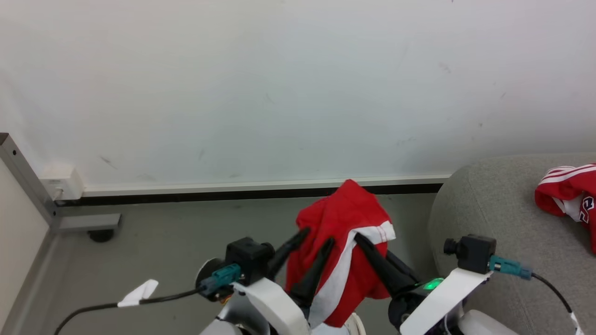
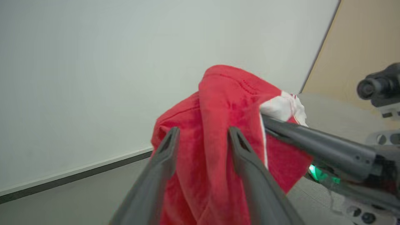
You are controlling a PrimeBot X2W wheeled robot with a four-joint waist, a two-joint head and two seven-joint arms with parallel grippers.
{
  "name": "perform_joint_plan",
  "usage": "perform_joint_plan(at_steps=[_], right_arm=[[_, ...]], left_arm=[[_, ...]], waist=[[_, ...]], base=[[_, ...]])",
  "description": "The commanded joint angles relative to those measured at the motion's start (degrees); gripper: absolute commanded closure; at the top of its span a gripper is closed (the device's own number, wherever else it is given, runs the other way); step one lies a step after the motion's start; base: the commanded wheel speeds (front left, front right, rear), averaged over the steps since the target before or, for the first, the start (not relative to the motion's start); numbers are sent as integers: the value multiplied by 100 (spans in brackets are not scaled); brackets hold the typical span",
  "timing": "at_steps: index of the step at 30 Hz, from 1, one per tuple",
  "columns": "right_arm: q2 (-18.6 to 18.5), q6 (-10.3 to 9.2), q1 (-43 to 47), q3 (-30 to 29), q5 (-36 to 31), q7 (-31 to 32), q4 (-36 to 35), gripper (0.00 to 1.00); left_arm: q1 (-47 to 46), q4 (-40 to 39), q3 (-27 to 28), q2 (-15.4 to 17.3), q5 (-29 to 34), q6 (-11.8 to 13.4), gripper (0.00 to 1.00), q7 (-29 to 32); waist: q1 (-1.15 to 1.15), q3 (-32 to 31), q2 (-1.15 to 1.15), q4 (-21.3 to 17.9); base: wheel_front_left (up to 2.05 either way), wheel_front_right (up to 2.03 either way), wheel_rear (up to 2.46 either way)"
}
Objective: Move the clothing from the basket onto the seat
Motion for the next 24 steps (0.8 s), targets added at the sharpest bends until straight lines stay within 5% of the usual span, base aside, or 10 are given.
perform_joint_plan(at_steps=[1,14,24], right_arm=[[-112,-9,-140,25,8,-104,26,100],[-533,-9,-351,16,45,-434,139,100],[-690,-9,-383,-22,66,-507,193,100]], left_arm=[[36,49,30,93,70,28,0,-99],[428,577,-260,423,519,-118,0,-1157],[401,1030,-360,373,572,-181,0,-1543]], waist=[[0,3,0,-21],[0,61,0,-167],[0,121,0,-279]], base=[[0,0,0],[0,0,0],[0,0,0]])
